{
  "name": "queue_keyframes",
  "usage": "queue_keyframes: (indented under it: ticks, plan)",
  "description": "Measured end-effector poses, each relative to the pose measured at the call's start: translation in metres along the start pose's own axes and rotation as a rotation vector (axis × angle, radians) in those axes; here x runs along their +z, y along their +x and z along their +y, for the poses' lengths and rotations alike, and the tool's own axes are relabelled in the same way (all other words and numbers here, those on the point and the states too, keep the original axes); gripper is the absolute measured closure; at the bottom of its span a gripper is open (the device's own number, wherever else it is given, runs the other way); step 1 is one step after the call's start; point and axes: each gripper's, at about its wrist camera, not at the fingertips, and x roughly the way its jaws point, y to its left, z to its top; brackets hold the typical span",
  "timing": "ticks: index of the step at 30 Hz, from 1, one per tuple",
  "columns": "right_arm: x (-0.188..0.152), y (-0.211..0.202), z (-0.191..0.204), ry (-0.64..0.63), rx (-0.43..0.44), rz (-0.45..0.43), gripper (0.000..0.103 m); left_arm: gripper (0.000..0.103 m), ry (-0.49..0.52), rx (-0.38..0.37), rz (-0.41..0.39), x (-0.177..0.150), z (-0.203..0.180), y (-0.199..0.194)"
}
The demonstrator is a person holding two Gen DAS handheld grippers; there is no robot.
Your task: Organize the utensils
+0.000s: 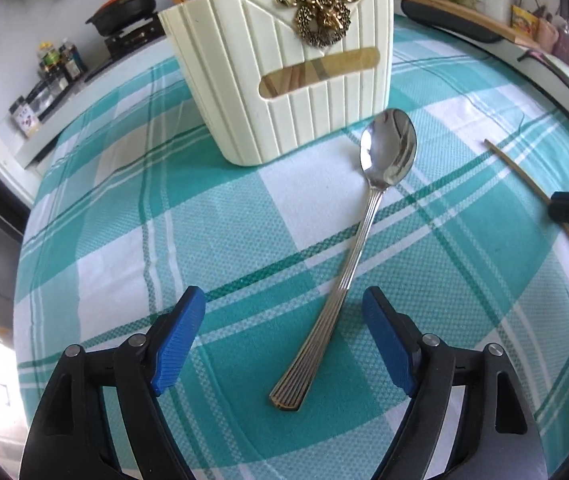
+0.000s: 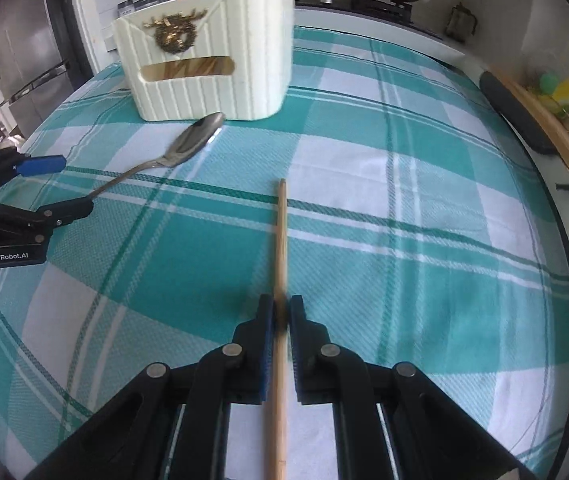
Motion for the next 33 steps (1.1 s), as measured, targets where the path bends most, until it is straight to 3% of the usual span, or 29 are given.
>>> queue_keyframes:
  ticks: [1, 3, 4, 6, 7, 11, 14, 20, 22, 24, 26, 28, 30, 33]
  plan:
    - [-0.004, -0.002, -0.008, 0.024, 0.002, -0.007, 0.095, 0.025, -0.013, -0.041, 0.004, -0.002, 0.002, -0.002]
    - [-0.01, -0.005, -0.02, 0.067, 0.01, -0.02, 0.096, 0.052, -0.034, -0.13, 0.009, -0.007, 0.003, -0.005]
    - [-0.013, -0.006, -0.023, 0.083, 0.014, -0.025, 0.096, 0.056, -0.026, -0.136, 0.012, -0.009, 0.0, -0.008]
    - [-0.015, -0.007, -0.026, 0.103, 0.026, -0.035, 0.097, 0.086, 0.005, -0.146, 0.011, -0.013, -0.01, -0.013]
    - [-0.016, -0.007, -0.026, 0.106, 0.028, -0.04, 0.097, 0.093, 0.009, -0.154, 0.015, -0.015, -0.015, -0.016]
    - [-0.018, -0.007, -0.024, 0.096, 0.022, -0.05, 0.097, 0.094, -0.006, -0.15, 0.011, -0.026, -0.035, -0.027]
    - [-0.02, -0.008, -0.026, 0.105, 0.031, -0.051, 0.097, 0.095, -0.059, -0.188, 0.011, -0.036, -0.042, -0.035]
    - [-0.023, -0.012, -0.03, 0.109, 0.051, -0.035, 0.097, 0.091, -0.124, -0.268, 0.028, -0.042, -0.045, -0.043]
    - [-0.023, -0.014, -0.033, 0.111, 0.071, -0.023, 0.091, 0.075, -0.156, -0.278, 0.021, -0.043, -0.037, -0.048]
    - [-0.022, -0.016, -0.039, 0.121, 0.098, -0.011, 0.072, 0.047, -0.196, -0.27, -0.012, -0.042, -0.025, -0.058]
    - [-0.019, -0.018, -0.046, 0.134, 0.111, 0.004, 0.064, 0.04, -0.226, -0.273, -0.037, -0.038, -0.014, -0.063]
    - [-0.015, -0.018, -0.051, 0.133, 0.128, 0.042, 0.064, 0.037, -0.228, -0.288, -0.04, -0.03, -0.009, -0.063]
    - [-0.011, -0.017, -0.053, 0.121, 0.136, 0.08, 0.064, 0.025, -0.187, -0.282, -0.03, -0.017, -0.013, -0.059]
    - [-0.005, -0.014, -0.05, 0.08, 0.128, 0.133, 0.064, 0.018, -0.114, -0.253, -0.023, 0.004, -0.025, -0.044]
